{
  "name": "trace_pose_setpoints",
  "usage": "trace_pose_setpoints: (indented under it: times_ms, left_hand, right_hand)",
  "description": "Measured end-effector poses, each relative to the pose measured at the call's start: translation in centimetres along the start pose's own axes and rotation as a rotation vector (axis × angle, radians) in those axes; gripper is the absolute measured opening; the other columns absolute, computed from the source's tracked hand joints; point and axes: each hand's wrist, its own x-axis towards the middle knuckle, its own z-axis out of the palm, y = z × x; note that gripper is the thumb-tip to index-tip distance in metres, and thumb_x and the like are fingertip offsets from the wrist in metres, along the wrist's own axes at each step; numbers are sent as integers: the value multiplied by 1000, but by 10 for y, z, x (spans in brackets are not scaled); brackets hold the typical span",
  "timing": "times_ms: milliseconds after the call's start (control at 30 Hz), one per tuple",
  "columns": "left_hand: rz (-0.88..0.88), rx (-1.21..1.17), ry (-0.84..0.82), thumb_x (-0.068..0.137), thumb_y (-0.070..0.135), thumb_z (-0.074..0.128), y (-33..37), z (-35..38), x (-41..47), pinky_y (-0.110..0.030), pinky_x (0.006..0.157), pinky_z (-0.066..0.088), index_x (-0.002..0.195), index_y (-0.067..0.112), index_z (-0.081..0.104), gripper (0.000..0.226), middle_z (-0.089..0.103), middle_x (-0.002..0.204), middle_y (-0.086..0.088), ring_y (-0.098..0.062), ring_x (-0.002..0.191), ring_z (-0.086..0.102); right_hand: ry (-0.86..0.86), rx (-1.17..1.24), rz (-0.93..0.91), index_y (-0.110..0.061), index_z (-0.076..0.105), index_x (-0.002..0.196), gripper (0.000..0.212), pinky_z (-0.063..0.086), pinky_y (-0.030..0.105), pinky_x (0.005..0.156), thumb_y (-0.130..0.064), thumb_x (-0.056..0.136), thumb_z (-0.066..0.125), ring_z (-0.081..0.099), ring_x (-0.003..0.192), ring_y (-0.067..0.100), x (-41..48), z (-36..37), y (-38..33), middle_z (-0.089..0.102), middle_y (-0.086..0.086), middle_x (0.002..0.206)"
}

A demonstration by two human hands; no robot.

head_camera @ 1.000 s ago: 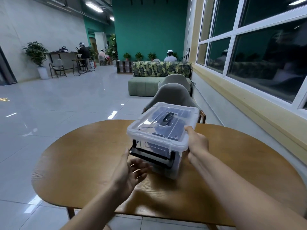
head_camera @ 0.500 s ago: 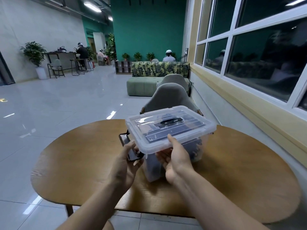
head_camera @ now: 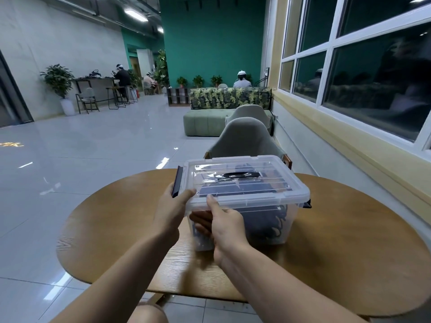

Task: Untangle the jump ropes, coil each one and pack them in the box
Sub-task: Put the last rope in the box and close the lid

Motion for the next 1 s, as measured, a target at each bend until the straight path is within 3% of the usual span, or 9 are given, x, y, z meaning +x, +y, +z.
trace_pose_setpoints:
  times_ms: [133, 300, 433, 533, 600, 667, 800, 1000]
  left_hand:
    - [9, 91, -10, 98, 23, 69, 4, -1, 13, -31, 71, 57, 130, 24, 66, 33, 76, 113, -4, -21, 96, 74]
    - [28, 202, -8, 103, 18, 58, 12, 4, 16, -32, 74, 55, 133, 27, 61, 32, 72, 111, 1, -23, 100, 71]
    - [29, 325, -60, 106, 22, 56, 23, 4, 15, -31, 74, 56, 131, 31, 52, 27, 66, 113, 4, -18, 98, 66]
    - [155, 638, -43, 107, 29, 56, 32, 4, 24, -43, 90, 57, 143, 20, 54, 37, 66, 129, -5, -21, 107, 64]
    - [313, 959, 6, 106, 40, 56, 40, 13, 25, -45, 102, 52, 150, 22, 51, 48, 56, 147, -4, -26, 126, 57]
    - [416, 1129, -30, 106, 48, 54, 47, 29, 22, -46, 110, 44, 152, 25, 50, 52, 45, 161, -1, -26, 139, 50]
    - [411, 1167, -263, 104, 56, 54, 50, 75, 15, -39, 107, 46, 146, 24, 58, 53, 53, 155, 1, -21, 131, 56]
    - [458, 1305, -401, 102, 66, 48, 46, 124, 17, -45, 107, 48, 145, 27, 58, 59, 58, 151, -1, -26, 129, 59]
  right_hand:
    - [10, -38, -13, -2, 71, 110, 40, 64, 27, 64, -41, 101, 72, 81, 80, 24, 3, 2, 0, 81, 17, 92]
    - [3, -44, -2, -1, 71, 112, 39, 63, 24, 62, -39, 103, 70, 80, 77, 20, 0, 5, -3, 80, 18, 96]
    - [-42, -127, 1, -5, 73, 110, 43, 65, 32, 74, -47, 101, 70, 81, 84, 21, 4, -5, -8, 82, 9, 91]
    - [-73, -179, 3, -6, 73, 112, 45, 66, 36, 81, -49, 100, 70, 81, 88, 23, 6, -27, -19, 82, 10, 94]
    - [-54, -215, -22, -7, 73, 112, 46, 65, 37, 83, -51, 100, 68, 81, 88, 23, 6, -50, -30, 83, 9, 94]
    - [-13, -235, -45, -7, 74, 110, 49, 63, 41, 85, -54, 100, 66, 81, 90, 26, 10, -75, -41, 82, 10, 94]
    - [68, -234, -50, -2, 76, 105, 60, 60, 40, 72, -61, 99, 65, 80, 84, 29, 20, -121, -63, 81, 17, 93]
    - [139, -311, -40, 2, 79, 95, 76, 53, 31, 60, -70, 99, 54, 73, 73, 28, 31, -174, -91, 76, 18, 83]
